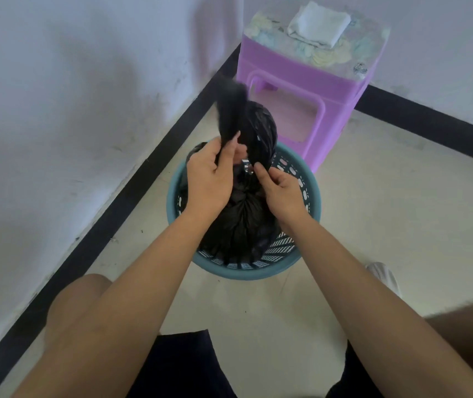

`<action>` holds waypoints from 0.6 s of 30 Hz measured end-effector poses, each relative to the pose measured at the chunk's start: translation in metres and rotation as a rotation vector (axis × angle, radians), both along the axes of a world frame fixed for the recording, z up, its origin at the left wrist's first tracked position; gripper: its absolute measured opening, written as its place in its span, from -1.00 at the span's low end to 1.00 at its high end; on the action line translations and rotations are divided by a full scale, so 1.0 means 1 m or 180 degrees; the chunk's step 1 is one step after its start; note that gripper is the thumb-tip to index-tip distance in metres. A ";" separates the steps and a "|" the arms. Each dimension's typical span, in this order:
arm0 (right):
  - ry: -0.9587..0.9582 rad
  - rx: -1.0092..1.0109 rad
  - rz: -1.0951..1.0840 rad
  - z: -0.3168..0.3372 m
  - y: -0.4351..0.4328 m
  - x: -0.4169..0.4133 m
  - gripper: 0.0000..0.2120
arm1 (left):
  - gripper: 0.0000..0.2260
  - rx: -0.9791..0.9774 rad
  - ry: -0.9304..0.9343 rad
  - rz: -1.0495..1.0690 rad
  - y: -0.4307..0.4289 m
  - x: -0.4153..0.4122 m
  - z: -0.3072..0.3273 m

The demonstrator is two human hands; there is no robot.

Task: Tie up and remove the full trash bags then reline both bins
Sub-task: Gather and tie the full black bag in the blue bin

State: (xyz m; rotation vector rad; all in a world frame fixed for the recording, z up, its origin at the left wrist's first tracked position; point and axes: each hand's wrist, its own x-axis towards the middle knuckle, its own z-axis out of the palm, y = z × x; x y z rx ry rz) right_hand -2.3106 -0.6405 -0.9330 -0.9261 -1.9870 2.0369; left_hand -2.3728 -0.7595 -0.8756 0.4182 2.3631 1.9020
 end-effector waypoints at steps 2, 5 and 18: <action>0.0056 -0.0243 -0.0172 0.000 0.000 0.003 -0.69 | -0.82 0.0407 -0.0923 -0.0123 0.006 -0.003 -0.002; 0.0130 0.0199 -0.0242 -0.002 0.003 0.005 -0.66 | -0.79 0.0264 -0.1968 -0.0118 0.001 -0.015 -0.015; 0.0316 0.2767 0.1373 0.001 0.006 0.003 -0.77 | -0.66 0.0696 -0.2884 -0.1184 -0.023 -0.032 -0.022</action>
